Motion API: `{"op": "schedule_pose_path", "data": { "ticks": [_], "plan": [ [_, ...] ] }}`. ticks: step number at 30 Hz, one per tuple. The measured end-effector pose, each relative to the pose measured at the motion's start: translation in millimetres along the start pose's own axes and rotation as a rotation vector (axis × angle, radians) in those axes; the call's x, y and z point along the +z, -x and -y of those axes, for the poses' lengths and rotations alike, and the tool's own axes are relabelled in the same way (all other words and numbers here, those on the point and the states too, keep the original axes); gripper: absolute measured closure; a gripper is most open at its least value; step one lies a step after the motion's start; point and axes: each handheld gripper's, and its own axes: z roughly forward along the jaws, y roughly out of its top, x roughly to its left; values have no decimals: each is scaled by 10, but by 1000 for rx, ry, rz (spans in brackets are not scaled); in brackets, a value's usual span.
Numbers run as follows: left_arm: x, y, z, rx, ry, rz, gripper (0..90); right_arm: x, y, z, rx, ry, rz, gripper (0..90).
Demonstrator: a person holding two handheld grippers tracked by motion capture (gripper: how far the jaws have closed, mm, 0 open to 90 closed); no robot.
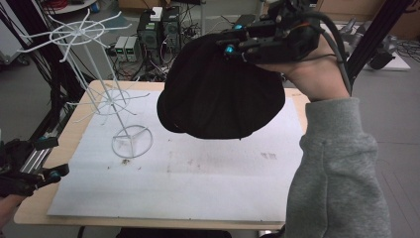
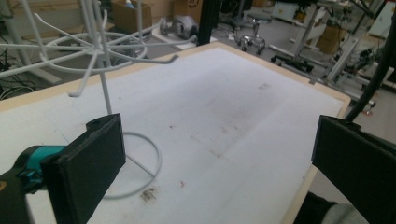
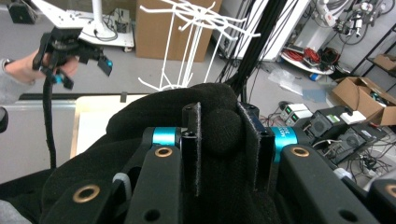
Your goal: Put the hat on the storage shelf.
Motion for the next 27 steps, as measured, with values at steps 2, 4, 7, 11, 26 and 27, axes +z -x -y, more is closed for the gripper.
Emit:
{"op": "schedule_pose_path", "data": {
  "ticks": [2, 4, 7, 11, 26, 27],
  "plan": [
    [-17, 25, -1, -3, 14, 17, 31, -13, 33, -52, 2, 15, 0, 725],
    [-24, 37, 1, -2, 16, 16, 30, -17, 37, -72, -3, 22, -3, 725],
    [-17, 28, 19, -9, 13, 19, 30, 7, 47, -168, -13, 17, 6, 725],
    [-13, -6, 53, -22, -1, 16, 31, 16, 65, -261, -18, 34, 14, 725],
    [-144, -47, 84, -41, 24, 2, 31, 1, 105, -692, -16, 71, 52, 725],
    [-148, -48, 84, -45, 24, 2, 31, 6, 98, -772, -24, 69, 56, 725]
  ]
}}
